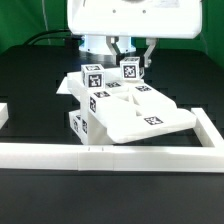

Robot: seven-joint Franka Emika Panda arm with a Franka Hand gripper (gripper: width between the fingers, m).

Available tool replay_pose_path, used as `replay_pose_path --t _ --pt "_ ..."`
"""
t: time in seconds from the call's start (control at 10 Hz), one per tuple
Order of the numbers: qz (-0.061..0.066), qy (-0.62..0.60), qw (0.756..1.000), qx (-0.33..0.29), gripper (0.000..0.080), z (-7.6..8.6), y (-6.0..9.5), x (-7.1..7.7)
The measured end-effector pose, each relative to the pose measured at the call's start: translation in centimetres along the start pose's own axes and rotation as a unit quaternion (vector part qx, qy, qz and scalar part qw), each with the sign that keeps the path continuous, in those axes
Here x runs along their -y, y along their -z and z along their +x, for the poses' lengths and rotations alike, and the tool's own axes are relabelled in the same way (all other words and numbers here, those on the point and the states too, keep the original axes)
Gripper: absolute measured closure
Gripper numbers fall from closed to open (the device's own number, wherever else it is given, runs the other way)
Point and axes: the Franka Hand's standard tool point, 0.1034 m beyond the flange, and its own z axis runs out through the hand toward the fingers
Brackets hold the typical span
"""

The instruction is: Assemble chair

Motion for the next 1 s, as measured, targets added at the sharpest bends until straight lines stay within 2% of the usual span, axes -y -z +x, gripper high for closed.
replay_pose_path --t 0.4,0.9,1.0 --pt "0.004 -0.131 0.991 0.002 0.0518 -0.06 -0.01 0.14" --pt "0.009 -0.296 0.955 0.005 0.0518 -0.15 -0.02 0.38" --pt "0.012 -0.344 0.939 0.008 0.0518 -0.2 -0.03 0.49"
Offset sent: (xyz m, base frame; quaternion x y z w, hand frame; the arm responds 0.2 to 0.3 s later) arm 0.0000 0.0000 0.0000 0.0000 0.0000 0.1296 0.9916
